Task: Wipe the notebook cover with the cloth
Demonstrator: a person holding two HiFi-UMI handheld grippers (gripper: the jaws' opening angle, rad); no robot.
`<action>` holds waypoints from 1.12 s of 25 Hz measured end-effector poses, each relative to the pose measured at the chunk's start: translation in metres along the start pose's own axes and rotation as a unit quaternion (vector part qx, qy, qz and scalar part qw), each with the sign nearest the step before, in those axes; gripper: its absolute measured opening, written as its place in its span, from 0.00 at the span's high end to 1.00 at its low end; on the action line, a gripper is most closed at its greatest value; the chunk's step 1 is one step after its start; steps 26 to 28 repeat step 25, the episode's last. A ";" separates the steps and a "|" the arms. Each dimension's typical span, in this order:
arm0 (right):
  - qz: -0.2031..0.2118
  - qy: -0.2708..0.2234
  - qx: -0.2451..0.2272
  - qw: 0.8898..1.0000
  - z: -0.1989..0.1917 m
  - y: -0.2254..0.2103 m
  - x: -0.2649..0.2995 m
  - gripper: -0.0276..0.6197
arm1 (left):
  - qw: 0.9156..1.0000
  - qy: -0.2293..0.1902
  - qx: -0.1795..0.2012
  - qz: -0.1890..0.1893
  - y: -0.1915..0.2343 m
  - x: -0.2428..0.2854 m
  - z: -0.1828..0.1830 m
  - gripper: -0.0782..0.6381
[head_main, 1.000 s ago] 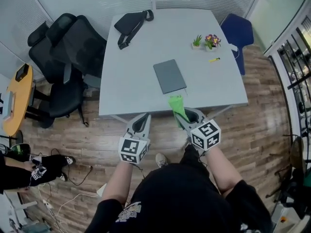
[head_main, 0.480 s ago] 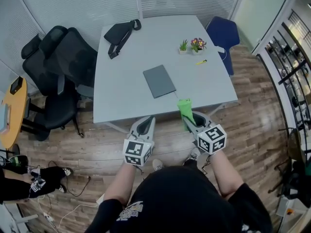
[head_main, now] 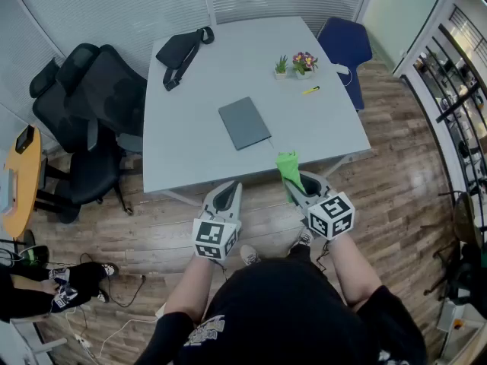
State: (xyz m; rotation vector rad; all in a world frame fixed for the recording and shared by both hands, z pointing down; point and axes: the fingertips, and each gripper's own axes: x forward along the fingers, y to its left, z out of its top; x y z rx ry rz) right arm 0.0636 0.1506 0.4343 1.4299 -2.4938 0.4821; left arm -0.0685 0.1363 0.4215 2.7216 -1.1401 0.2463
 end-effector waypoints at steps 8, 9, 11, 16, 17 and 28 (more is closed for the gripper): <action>-0.002 -0.003 0.003 1.000 0.000 0.003 -0.001 0.79 | 1.000 0.000 0.004 -0.001 0.000 -0.003 0.002 0.88; -0.002 -0.003 0.003 1.000 0.000 0.004 -0.001 0.79 | 1.000 0.000 0.004 -0.001 0.000 -0.004 0.001 0.88; -0.002 -0.005 0.003 1.000 0.000 0.006 -0.001 0.79 | 1.000 -0.001 0.004 0.000 0.001 -0.006 0.001 0.88; -0.002 -0.005 0.002 1.000 -0.001 0.011 0.001 0.79 | 1.000 -0.001 0.004 0.000 0.004 -0.010 0.000 0.88; -0.002 -0.005 0.002 1.000 -0.001 0.011 0.001 0.79 | 1.000 -0.001 0.003 0.000 0.004 -0.010 0.000 0.88; -0.002 -0.003 0.000 1.000 -0.001 0.012 0.003 0.79 | 1.000 -0.002 0.002 0.000 0.006 -0.009 0.000 0.88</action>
